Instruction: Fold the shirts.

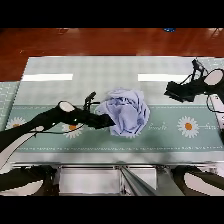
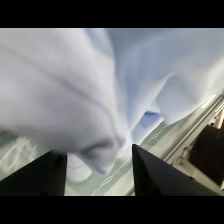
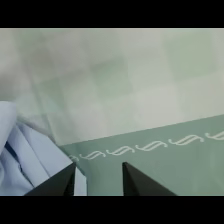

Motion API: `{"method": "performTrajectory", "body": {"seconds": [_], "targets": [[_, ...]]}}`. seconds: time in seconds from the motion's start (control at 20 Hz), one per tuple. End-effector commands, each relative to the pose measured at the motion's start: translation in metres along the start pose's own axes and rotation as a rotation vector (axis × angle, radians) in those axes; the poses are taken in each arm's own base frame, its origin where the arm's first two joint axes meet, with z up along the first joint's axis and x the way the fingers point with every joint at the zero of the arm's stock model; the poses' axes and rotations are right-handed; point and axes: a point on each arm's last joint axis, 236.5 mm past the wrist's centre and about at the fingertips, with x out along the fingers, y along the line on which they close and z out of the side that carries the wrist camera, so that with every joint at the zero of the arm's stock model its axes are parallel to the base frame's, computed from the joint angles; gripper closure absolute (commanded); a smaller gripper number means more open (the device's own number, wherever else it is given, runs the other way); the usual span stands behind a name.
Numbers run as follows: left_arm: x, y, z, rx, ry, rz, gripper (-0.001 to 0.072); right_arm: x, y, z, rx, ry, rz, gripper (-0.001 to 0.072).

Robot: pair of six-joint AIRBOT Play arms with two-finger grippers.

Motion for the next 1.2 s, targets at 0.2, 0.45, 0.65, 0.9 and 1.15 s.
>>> {"method": "performTrajectory", "body": {"seconds": [0.2, 0.45, 0.65, 0.9, 1.15], "targets": [[-0.025, 0.001, 0.03, 0.061, 0.048, 0.0, 0.0691, 0.042, 0.048, -0.003, 0.015, 0.067, 0.261, 0.0347], [-0.054, 0.027, 0.051, -0.012, 0.001, 0.011, 0.0691, 0.071, 0.062, -0.006, 0.042, 0.128, 0.361, 0.0346], [-0.057, 0.031, 0.055, -0.05, -0.013, 0.012, 0.0691, 0.095, 0.078, -0.021, -0.04, 0.22, 0.372, 0.0346], [-0.057, 0.031, 0.056, -0.063, -0.017, 0.014, 0.069, 0.117, 0.085, -0.051, -0.174, 0.32, 0.296, 0.0337], [-0.057, 0.031, 0.056, -0.063, -0.017, 0.014, 0.0691, 0.117, 0.1, -0.04, -0.19, 0.274, 0.311, 0.0335]]}}
